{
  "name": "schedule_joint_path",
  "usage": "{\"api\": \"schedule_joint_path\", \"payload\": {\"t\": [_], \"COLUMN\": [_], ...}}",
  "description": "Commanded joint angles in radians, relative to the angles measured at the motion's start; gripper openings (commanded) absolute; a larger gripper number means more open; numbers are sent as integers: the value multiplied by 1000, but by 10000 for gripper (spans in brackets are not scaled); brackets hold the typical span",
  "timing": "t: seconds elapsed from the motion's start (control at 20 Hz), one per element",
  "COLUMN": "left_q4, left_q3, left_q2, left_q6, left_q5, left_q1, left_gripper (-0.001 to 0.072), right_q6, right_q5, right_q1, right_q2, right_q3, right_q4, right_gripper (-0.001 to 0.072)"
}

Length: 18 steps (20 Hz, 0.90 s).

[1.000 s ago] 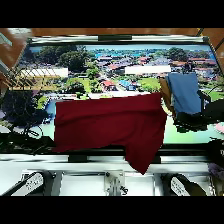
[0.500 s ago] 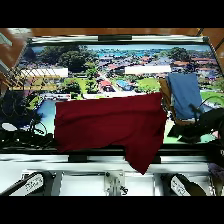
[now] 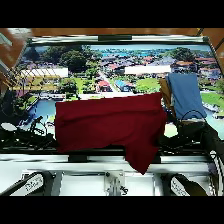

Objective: Fold the shirts.

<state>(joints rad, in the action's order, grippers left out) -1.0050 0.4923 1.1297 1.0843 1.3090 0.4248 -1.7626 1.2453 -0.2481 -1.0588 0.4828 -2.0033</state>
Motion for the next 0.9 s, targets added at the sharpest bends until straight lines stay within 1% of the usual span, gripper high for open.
{"api": "schedule_joint_path", "payload": {"t": [0.0, 0.1, 0.15, 0.2, 0.25, 0.3, 0.35, 0.4, 0.5, 0.55, 0.6, 0.65, 0.7, 0.75, 0.85], "left_q4": [1, 1, 1, 1, 1, 0, 0, 5, 74, 95, 99, 98, 99, 102, 117], "left_q3": [1, 1, 1, 1, 1, 1, 6, 26, 109, 163, 224, 283, 331, 375, 445], "left_q2": [-1, -1, -1, -1, -1, -1, -1, -2, -24, -35, -39, -33, -21, 1, 66], "left_q6": [0, 0, 0, 0, 0, 0, -8, -34, -117, -113, -94, -63, -45, -32, -15], "left_q5": [5, 4, 4, 4, 3, 0, 0, 0, 7, -9, -30, -47, -60, -70, -76], "left_q1": [0, 0, 0, 0, 0, 0, 0, 0, 0, 0, 0, 0, -1, -2, -2], "left_gripper": [33, 33, 33, 33, 34, 33, 33, 33, 33, 32, 32, 32, 31, 31, 32], "right_q6": [43, 51, 70, 80, 83, 82, 72, 21, -60, -59, -26, 37, 72, 77, 77], "right_q5": [-82, -96, -108, -113, -110, -101, -89, -68, -44, -61, -105, -169, -224, -253, -253], "right_q1": [60, 100, 114, 122, 124, 124, 124, 124, 124, 124, 124, 124, 124, 124, 124], "right_q2": [0, 0, 0, 0, 0, 0, 1, 3, 21, 25, 25, 21, 4, -37, -156], "right_q3": [-11, -11, -11, -11, -11, -11, -8, 6, 87, 148, 217, 277, 335, 398, 520], "right_q4": [-7, -5, -4, -4, -7, -15, -24, -45, -81, -84, -83, -82, -83, -84, -92], "right_gripper": [519, 515, 486, 434, 290, 116, 74, 74, 75, 74, 74, 74, 74, 74, 74]}}
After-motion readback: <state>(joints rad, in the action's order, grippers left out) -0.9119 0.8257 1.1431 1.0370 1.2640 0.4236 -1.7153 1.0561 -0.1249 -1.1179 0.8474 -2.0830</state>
